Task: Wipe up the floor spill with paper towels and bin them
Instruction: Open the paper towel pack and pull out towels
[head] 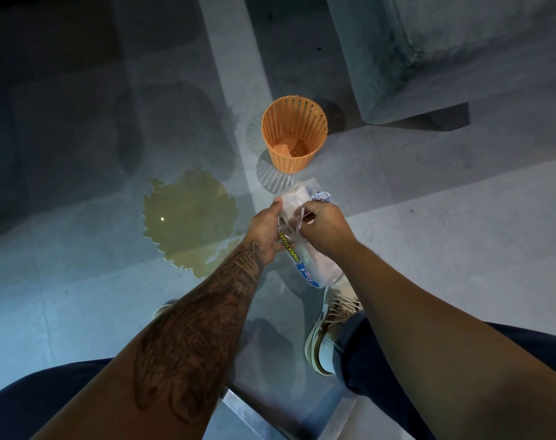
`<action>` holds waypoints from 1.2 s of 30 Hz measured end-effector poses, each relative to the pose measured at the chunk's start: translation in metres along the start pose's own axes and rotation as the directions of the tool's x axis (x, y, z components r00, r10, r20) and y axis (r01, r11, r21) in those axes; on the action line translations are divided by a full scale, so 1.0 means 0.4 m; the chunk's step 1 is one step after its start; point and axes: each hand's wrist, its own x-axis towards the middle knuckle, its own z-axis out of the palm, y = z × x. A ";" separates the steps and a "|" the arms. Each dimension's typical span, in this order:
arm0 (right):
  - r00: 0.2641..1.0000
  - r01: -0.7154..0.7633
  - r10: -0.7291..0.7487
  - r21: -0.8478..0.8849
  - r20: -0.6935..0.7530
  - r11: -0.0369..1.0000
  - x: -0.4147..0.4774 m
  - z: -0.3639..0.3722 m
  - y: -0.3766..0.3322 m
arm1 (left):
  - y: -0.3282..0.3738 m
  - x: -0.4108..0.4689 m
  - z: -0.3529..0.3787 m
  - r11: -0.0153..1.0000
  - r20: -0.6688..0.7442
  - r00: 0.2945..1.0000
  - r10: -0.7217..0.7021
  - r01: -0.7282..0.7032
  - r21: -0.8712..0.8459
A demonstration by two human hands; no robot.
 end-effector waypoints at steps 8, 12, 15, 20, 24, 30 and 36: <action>0.999 0.017 -0.022 -0.118 -0.043 0.993 0.003 0.003 -0.006 | 0.002 -0.002 0.004 1.000 -0.002 1.000 -0.003 0.003 0.004; 0.998 0.008 -0.016 -0.147 -0.057 0.989 0.004 0.000 -0.006 | 0.002 -0.001 0.006 1.000 0.006 1.000 -0.003 0.003 0.001; 0.995 -0.014 0.009 -0.054 -0.098 0.998 -0.001 -0.001 -0.003 | 0.001 0.001 0.007 1.000 -0.013 1.000 0.006 -0.006 -0.001; 0.937 -0.184 0.289 0.428 -0.194 0.885 -0.011 -0.017 -0.014 | 0.007 0.017 -0.004 0.999 -0.041 0.999 0.024 -0.025 -0.032; 0.892 -0.180 0.378 0.573 -0.246 0.799 0.012 -0.031 -0.029 | 0.018 0.024 -0.013 0.994 -0.067 0.997 0.025 -0.032 -0.102; 0.956 -0.104 0.205 0.411 -0.208 0.906 0.023 -0.076 -0.037 | 0.011 0.035 -0.041 0.992 -0.062 0.998 0.006 -0.013 -0.123; 0.842 -0.053 0.454 0.793 -0.292 0.607 0.033 -0.119 -0.045 | 0.004 0.040 -0.060 0.992 -0.105 0.994 0.026 -0.039 -0.123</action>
